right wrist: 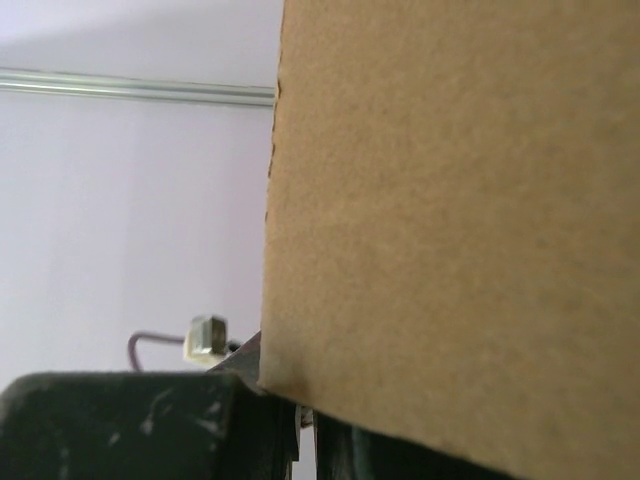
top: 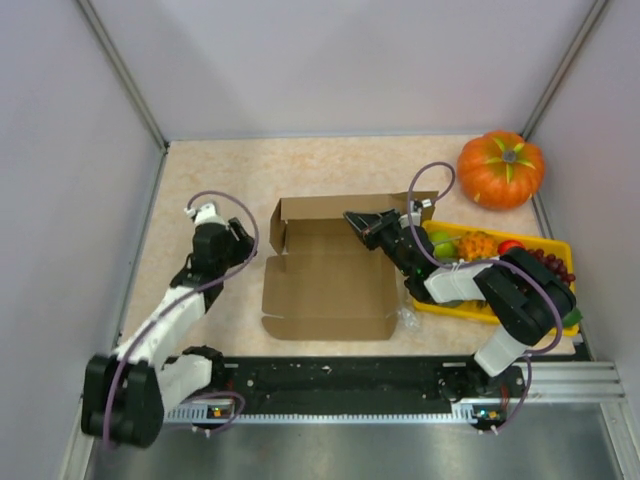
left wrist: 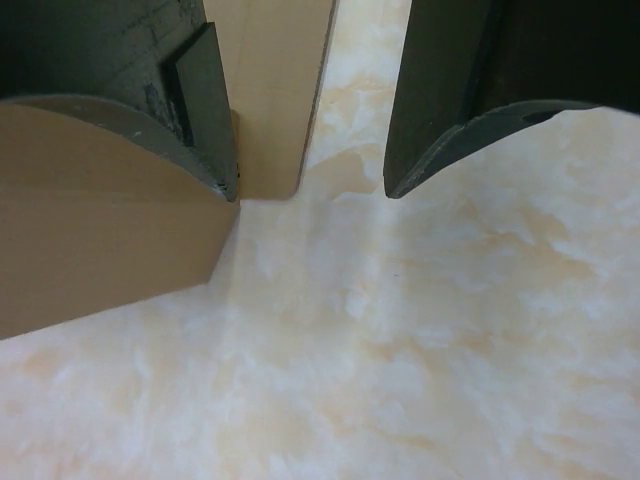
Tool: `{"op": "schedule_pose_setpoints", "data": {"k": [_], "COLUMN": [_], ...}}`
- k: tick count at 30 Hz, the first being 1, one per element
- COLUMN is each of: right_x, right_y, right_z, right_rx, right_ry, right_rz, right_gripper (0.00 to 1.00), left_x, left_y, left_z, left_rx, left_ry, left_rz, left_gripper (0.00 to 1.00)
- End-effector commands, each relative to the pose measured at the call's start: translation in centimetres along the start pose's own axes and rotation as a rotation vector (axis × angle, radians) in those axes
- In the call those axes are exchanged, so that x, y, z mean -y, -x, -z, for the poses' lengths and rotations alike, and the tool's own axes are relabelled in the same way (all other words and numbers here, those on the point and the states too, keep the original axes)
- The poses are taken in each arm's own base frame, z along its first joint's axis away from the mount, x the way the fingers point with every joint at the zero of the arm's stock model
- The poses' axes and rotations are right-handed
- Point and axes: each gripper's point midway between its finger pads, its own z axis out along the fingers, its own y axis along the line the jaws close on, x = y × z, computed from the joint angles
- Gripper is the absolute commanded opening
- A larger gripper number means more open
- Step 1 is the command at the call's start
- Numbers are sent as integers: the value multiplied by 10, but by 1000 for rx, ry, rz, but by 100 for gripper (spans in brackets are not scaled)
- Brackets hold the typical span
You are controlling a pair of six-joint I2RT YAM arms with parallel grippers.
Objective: Fold the paper box
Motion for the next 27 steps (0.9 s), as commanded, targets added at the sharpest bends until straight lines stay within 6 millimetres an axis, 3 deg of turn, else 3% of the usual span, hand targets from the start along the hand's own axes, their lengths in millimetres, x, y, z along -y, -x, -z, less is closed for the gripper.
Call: {"op": "schedule_pose_setpoints", "data": {"k": [1, 2, 8, 15, 23, 27], "right_x": [34, 33, 29, 26, 22, 18], "right_y": [-10, -10, -12, -12, -13, -14], "right_z": [-1, -2, -5, -5, -7, -8], "right_rx": [-60, -60, -67, -72, -74, -77], "right_ry": [-100, -99, -84, -77, -65, -54], "right_rz": [59, 56, 46, 43, 34, 32], "right_gripper": [0, 0, 0, 0, 0, 0], "left_x": [45, 57, 106, 115, 126, 120], "left_y": [-7, 2, -7, -7, 5, 6], "left_z": [-26, -31, -32, -49, -54, -57], "left_rx": [-139, -95, -64, -23, 129, 176], "left_ry": [-229, -287, -444, -435, -382, -328], "left_rz": [-200, -225, -386, -440, -450, -421], "left_gripper": [66, 66, 65, 62, 46, 36]}}
